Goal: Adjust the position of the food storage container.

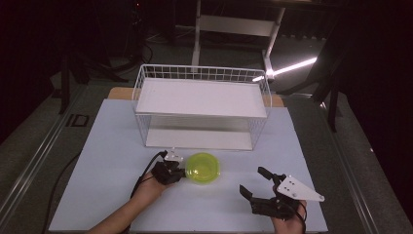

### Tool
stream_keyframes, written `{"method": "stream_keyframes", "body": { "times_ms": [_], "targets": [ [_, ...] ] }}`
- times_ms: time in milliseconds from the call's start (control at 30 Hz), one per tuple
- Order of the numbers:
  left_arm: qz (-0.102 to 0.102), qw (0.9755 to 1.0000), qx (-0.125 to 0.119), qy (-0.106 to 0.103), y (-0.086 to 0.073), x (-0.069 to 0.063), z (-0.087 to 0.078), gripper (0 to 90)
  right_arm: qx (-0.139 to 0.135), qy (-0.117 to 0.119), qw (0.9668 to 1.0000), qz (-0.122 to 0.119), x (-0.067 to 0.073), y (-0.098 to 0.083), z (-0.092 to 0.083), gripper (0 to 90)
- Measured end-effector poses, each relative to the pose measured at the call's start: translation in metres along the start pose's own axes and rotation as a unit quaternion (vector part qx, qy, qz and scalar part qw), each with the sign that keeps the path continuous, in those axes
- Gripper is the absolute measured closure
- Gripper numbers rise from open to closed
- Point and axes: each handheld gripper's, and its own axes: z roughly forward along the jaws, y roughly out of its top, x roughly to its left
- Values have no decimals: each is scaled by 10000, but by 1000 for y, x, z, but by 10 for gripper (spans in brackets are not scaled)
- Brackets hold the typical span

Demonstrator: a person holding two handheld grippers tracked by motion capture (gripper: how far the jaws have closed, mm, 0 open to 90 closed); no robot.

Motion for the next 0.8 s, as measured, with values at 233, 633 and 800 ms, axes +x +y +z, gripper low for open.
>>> {"method": "stream_keyframes", "body": {
  "times_ms": [233,633,800],
  "targets": [
    [109,9999,37,-85,8,-8,11,900,25,31,10000,-7,1,0,1,141],
    [139,9998,-69,-124,9,-12,5,900,36,38,10000,-13,0,-1,1,141],
    [5,9986,-386,-350,-1,-4,-17,729,76,64,9999,17,1,-1,2,144]
  ]
}}
